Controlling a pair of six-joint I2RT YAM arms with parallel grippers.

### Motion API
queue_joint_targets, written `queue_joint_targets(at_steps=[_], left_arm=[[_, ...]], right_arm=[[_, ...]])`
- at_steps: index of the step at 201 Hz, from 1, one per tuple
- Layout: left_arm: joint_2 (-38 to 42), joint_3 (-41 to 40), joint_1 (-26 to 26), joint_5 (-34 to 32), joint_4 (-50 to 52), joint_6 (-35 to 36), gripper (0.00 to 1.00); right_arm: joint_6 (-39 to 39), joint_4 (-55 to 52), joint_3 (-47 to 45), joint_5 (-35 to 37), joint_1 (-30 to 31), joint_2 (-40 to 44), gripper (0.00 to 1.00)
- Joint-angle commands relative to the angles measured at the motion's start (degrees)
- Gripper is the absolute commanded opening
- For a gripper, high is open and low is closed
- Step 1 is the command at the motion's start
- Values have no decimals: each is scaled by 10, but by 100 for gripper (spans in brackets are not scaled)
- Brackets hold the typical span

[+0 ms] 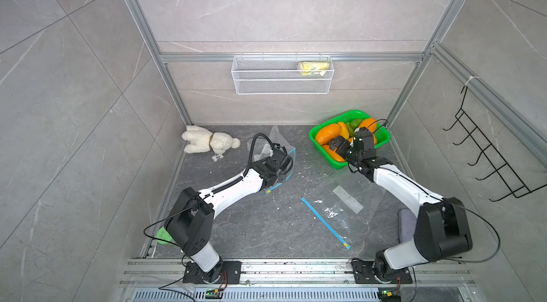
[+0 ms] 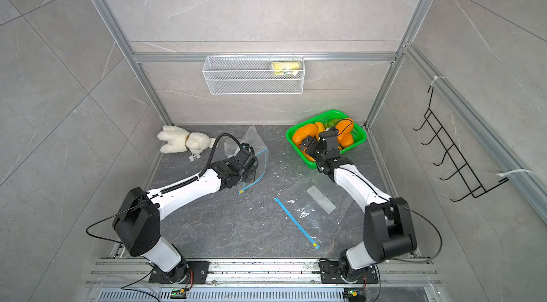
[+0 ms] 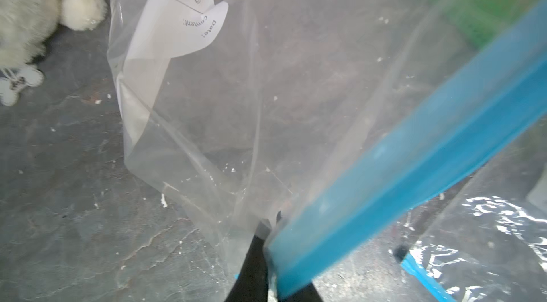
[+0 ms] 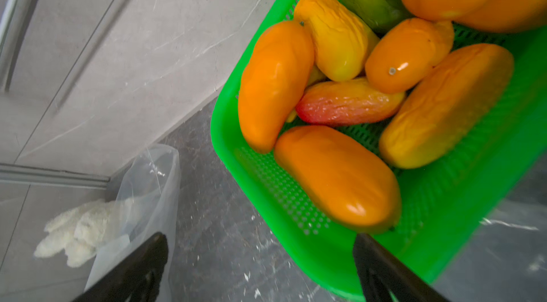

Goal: Place the mango in a zip-top bag and seal the zipper
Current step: Pick up the zipper food storage bag at the center of the board, then pick up the mango from the basket.

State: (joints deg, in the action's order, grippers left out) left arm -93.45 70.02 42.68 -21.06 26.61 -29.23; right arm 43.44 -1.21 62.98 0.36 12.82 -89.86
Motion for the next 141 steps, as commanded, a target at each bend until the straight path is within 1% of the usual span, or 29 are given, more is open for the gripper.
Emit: queue_joint_targets(at_steps=[1, 24, 40, 61, 72, 110, 132, 141], left_arm=[[25, 18, -19, 67, 27, -62, 10], [31, 18, -28, 81, 21, -86, 14], [32, 15, -36, 94, 12, -94, 13], [41, 1, -53, 138, -12, -111, 12], [49, -6, -58, 151, -27, -118, 12], [68, -10, -59, 165, -42, -126, 12], [72, -10, -60, 178, -46, -127, 12], [73, -11, -60, 182, -47, -127, 12]], right_arm=[[52, 15, 64, 27, -6, -64, 99], [64, 20, 116, 45, -11, -131, 99], [65, 21, 157, 43, -14, -178, 99], [65, 8, 206, 46, -17, -227, 99], [69, 5, 228, 40, -21, -250, 100], [89, 10, 265, 49, -22, -305, 100], [94, 31, 278, 49, -23, -327, 100], [90, 66, 269, 44, -24, -333, 99]])
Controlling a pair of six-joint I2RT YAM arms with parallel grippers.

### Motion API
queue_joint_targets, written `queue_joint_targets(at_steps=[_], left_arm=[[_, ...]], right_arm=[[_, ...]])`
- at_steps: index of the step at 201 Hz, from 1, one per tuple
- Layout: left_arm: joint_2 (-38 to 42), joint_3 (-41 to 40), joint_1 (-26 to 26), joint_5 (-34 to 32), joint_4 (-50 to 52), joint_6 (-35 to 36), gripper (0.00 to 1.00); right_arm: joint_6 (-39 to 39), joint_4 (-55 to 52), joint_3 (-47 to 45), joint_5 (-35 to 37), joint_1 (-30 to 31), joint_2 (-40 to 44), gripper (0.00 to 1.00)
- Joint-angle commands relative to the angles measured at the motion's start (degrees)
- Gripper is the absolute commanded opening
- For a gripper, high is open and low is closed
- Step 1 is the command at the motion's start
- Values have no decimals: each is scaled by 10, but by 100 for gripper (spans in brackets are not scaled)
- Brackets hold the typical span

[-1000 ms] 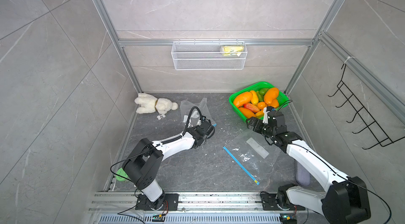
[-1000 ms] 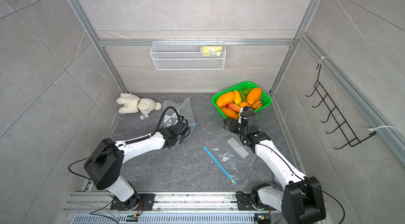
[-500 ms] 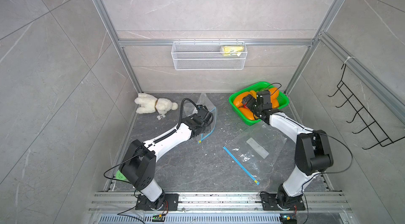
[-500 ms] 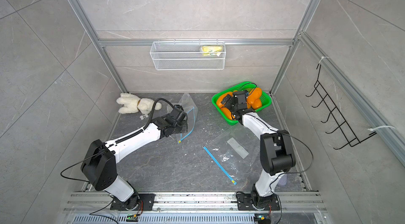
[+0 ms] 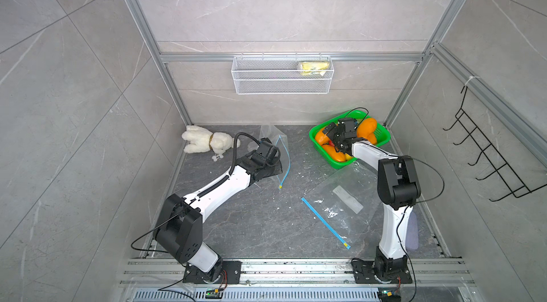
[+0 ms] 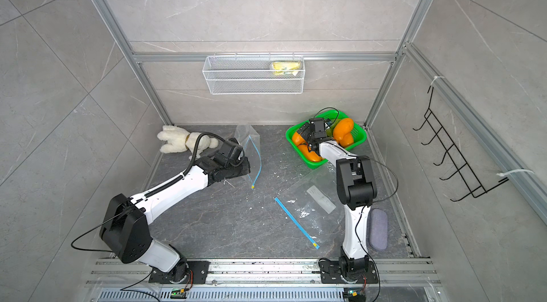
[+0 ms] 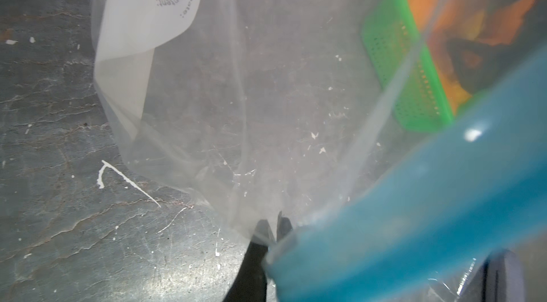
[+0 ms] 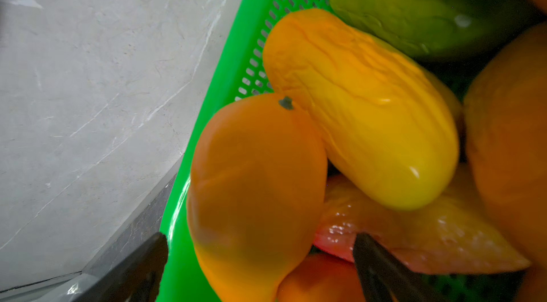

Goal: Place the mango in a zip-top bag and seal the zipper
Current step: Pick up the mango from the basket.

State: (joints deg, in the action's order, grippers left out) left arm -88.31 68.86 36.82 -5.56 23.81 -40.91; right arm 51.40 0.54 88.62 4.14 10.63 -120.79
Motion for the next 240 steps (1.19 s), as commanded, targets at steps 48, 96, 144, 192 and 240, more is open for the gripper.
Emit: queue_joint_targets(at_steps=[48, 96, 144, 192, 240], left_arm=[[34, -1, 0, 48, -24, -10, 12], [47, -6, -2, 42, -24, -11, 13], [54, 5, -4, 50, 0, -24, 13], [91, 10, -4, 59, 7, -62, 12], [86, 75, -4, 70, 79, -101, 11]], right_arm=[[14, 153, -20, 4, -7, -46, 99], [13, 151, 10, -24, -12, -76, 74], [-12, 191, -35, -33, -13, -28, 42], [-64, 227, -117, -43, -14, 91, 30], [-121, 280, -235, -69, -13, 279, 21]])
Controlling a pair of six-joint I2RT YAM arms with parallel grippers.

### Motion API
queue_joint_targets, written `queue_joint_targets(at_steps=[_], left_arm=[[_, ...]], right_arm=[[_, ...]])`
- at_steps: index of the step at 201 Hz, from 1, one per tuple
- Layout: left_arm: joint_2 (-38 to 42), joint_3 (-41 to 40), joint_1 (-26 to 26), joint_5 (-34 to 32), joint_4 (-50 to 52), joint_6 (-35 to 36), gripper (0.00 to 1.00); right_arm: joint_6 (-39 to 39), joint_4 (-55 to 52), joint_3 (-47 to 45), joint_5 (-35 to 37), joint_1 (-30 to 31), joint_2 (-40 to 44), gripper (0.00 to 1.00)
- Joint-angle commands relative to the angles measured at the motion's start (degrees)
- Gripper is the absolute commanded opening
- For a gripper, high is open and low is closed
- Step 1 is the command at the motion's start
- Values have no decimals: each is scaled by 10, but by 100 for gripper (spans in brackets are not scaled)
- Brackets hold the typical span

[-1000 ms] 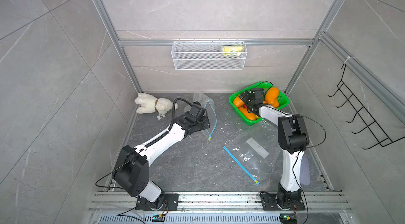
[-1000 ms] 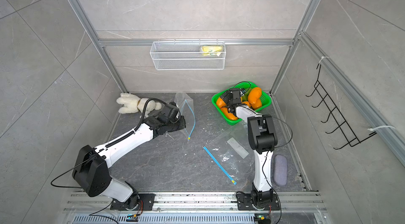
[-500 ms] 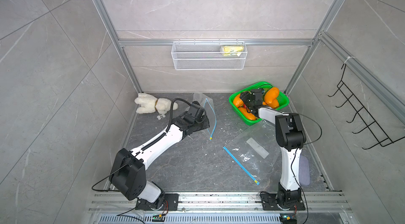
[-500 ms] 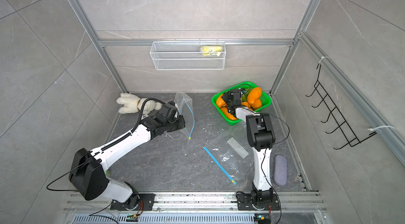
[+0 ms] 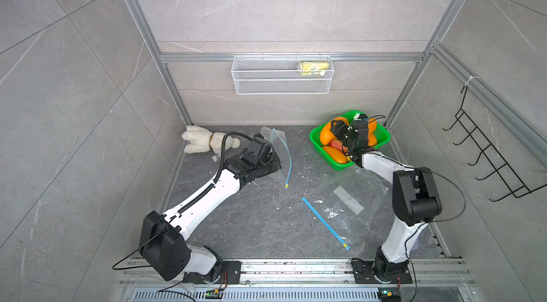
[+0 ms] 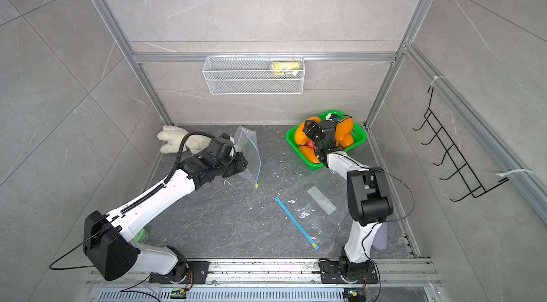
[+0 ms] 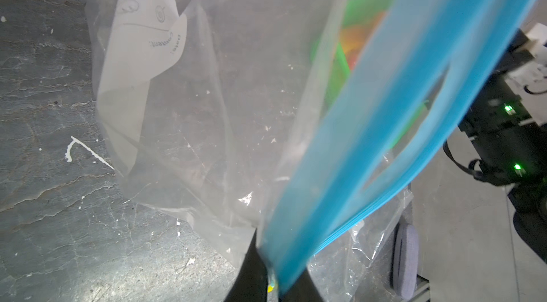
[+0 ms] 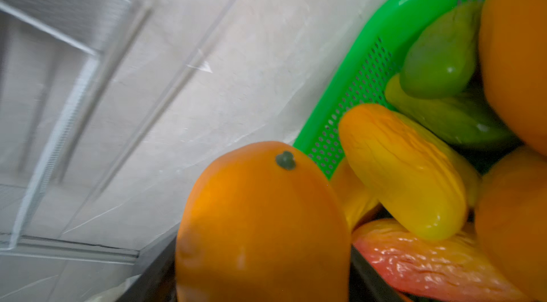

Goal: Place the mango in a zip-top bag and seal the zipper
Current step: Pick up the mango from the basket, then place the mango in the zipper food storage bag.

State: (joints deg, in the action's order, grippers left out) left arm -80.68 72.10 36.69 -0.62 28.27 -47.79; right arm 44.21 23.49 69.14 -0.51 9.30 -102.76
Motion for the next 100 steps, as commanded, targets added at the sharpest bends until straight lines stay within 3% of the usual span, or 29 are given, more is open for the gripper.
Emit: queue_joint_targets(at_steps=[1, 28, 53, 100], left_arm=[[10, 43, -3, 22, 35, -33, 11], [-6, 65, -18, 57, 31, -57, 10], [-41, 96, -33, 94, 28, -64, 8], [-67, 125, -36, 128, 11, -73, 6]], right_arm=[[-51, 51, -42, -23, 1, 103, 21], [-83, 115, -121, -67, 25, 223, 18], [-139, 163, -174, -96, 98, 315, 17], [-169, 264, -197, -142, 204, 309, 16]])
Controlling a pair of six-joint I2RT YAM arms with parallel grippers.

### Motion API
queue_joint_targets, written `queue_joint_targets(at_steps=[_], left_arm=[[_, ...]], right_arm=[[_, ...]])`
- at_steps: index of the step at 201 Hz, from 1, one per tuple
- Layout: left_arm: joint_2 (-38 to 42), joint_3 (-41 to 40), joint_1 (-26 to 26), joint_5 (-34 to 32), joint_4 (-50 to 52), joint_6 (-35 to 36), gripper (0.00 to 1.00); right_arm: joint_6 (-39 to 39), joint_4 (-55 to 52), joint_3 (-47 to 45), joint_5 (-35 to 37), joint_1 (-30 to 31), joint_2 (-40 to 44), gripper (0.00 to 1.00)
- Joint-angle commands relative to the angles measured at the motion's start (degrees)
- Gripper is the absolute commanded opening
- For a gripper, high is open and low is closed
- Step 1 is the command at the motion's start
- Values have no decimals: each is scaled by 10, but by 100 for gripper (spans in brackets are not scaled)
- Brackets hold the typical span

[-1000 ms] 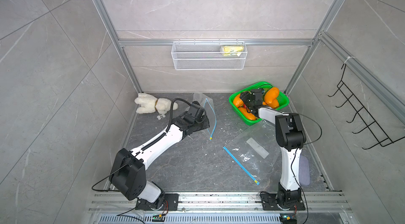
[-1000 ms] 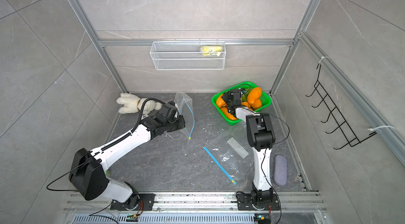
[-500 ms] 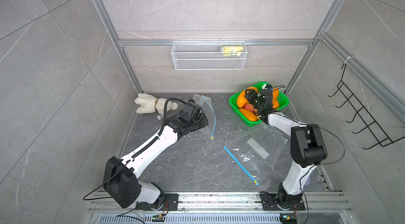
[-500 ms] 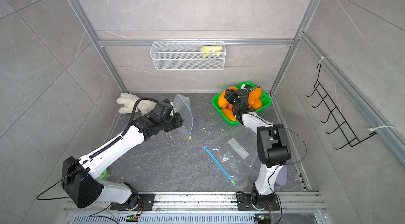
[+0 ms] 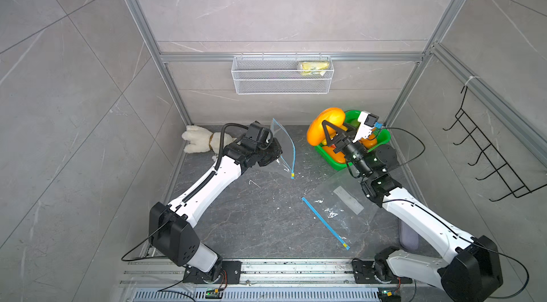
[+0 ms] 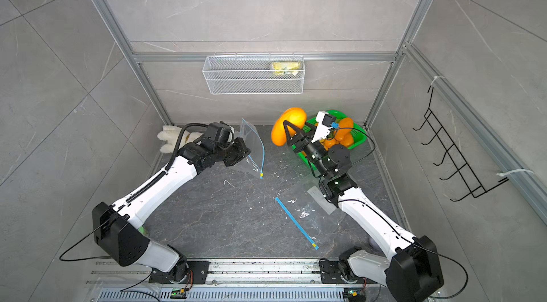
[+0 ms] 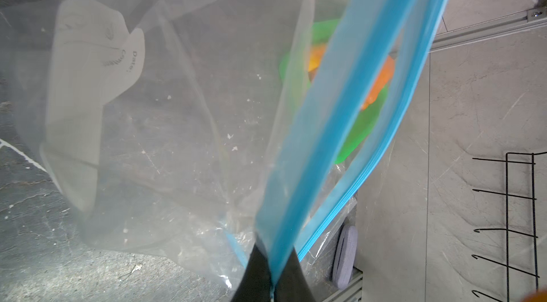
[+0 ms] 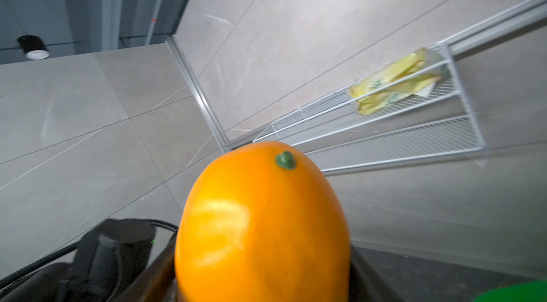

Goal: Place the mango in a zip-top bag and seal the zipper
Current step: Place the mango in the zipper food storage bag.

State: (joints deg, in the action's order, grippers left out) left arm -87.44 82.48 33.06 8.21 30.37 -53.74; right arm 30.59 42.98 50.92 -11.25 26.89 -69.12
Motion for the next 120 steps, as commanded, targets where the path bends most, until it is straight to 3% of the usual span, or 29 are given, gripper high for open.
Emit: queue_joint_targets(at_steps=[1, 52, 120], left_arm=[[1, 20, -1, 40, -11, -13, 6], [32, 5, -1, 65, -29, -25, 6], [87, -19, -1, 102, -42, -31, 6]], right_arm=[[-34, 72, -15, -37, 30, -29, 16], [-43, 119, 7, -21, 76, -132, 16], [-76, 148, 12, 22, 81, -204, 17]])
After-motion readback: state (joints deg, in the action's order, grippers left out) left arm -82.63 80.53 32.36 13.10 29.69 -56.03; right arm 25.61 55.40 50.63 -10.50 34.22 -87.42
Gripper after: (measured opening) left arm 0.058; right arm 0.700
